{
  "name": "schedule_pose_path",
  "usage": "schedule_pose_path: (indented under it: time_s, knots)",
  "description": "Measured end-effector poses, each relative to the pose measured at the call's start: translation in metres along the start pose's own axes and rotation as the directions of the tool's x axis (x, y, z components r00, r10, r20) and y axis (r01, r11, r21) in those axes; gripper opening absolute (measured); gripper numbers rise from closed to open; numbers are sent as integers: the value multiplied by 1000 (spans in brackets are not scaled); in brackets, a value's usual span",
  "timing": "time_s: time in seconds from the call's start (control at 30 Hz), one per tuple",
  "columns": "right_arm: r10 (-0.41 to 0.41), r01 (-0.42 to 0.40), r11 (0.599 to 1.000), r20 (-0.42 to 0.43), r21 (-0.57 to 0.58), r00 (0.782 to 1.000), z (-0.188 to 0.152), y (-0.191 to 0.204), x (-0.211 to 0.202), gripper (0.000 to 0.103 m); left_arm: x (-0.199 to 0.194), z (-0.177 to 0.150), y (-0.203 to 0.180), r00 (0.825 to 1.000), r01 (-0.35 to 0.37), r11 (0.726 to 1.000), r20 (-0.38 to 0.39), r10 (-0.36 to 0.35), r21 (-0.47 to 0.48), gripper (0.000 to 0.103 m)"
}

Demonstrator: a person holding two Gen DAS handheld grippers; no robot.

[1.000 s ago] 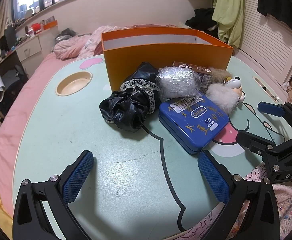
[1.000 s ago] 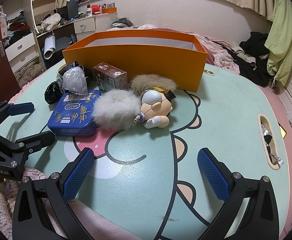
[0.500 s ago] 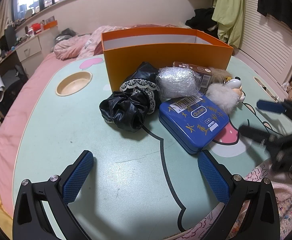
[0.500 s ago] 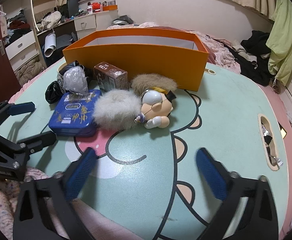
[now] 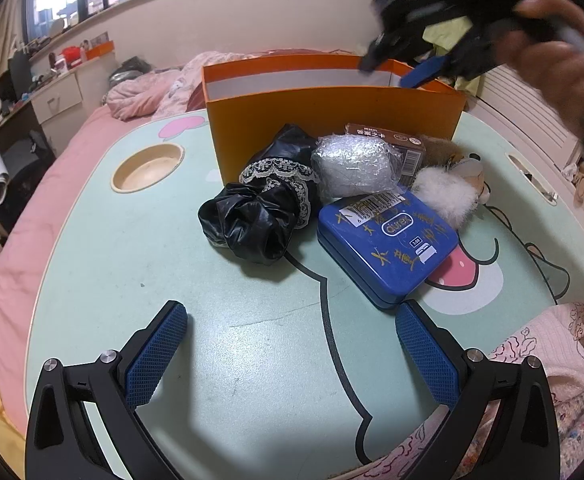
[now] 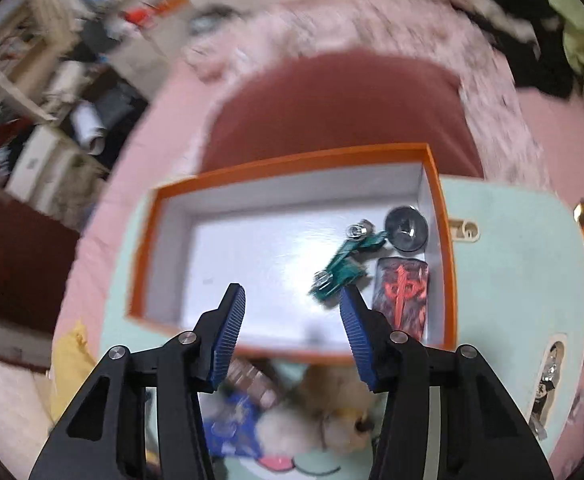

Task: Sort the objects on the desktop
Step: 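Reach into the orange box and grasp the dark toy car with the right gripper, then carry the toy car out, set it beside the keychain figure, open right gripper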

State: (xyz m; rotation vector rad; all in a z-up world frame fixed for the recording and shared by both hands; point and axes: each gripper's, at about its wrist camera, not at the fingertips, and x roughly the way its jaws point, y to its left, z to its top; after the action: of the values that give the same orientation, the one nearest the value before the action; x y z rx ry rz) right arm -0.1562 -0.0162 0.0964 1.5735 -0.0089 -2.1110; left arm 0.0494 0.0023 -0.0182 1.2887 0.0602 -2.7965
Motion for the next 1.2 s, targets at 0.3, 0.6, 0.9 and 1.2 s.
schedule_pose_path:
  time_s: [0.3, 0.6, 0.9, 1.2]
  knots:
    - [-148, 151, 988, -81, 35, 986, 19, -5, 43, 47, 0, 4, -2, 1000, 4, 1000, 0, -4, 3, 103]
    - [-221, 216, 974, -58, -73, 974, 13, 9, 47, 11, 2, 6, -1, 1000, 6, 1000, -1, -6, 3, 103]
    - [-35, 38, 998, 63, -50, 997, 0, 14, -3, 8, 3, 6, 0, 1000, 7, 1000, 0, -7, 3, 103]
    - [64, -2, 973, 262, -229, 963, -93, 31, -105, 9, 3, 6, 0, 1000, 6, 1000, 0, -6, 3, 103]
